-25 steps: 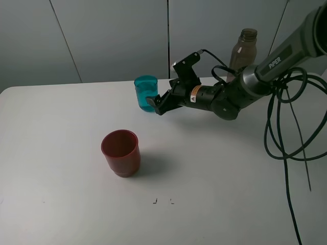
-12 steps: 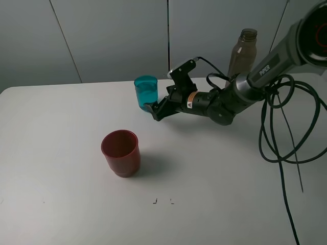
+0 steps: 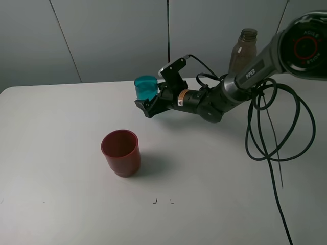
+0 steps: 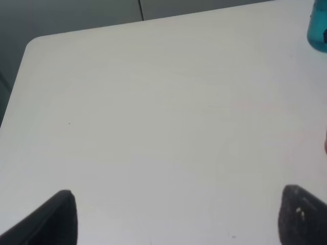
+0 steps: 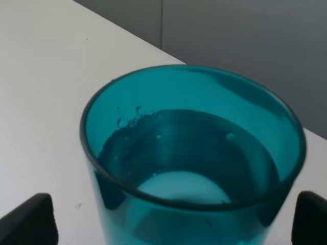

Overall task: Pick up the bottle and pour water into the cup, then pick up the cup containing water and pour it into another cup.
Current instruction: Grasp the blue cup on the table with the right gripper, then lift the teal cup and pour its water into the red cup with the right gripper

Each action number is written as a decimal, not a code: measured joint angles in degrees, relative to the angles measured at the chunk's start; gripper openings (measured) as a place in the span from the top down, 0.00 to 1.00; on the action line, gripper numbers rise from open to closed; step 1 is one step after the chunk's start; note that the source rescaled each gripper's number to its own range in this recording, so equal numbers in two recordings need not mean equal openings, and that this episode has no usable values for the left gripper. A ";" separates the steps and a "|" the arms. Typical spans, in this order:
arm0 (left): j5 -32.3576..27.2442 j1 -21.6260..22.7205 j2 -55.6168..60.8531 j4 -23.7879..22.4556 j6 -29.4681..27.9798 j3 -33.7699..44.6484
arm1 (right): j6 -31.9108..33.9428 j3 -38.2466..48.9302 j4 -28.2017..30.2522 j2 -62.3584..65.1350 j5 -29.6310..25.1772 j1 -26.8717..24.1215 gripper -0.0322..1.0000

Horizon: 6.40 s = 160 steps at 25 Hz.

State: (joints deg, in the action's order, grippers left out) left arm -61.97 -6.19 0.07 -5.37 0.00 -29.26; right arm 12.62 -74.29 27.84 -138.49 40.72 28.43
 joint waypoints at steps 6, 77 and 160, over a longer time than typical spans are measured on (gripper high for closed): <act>0.00 0.00 0.00 0.00 0.00 0.00 | 0.38 -4.34 0.81 -2.34 -0.67 0.96 0.00; 0.00 0.00 0.00 0.00 0.00 0.00 | 0.14 -4.17 9.22 -0.35 1.19 1.37 0.90; 0.00 0.00 0.00 0.00 0.39 0.00 | -21.59 9.72 21.41 11.45 11.17 4.45 0.90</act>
State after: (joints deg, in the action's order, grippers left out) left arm -61.97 -6.19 0.07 -5.37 0.39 -29.26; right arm -8.97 -64.57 49.25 -127.04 51.89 32.88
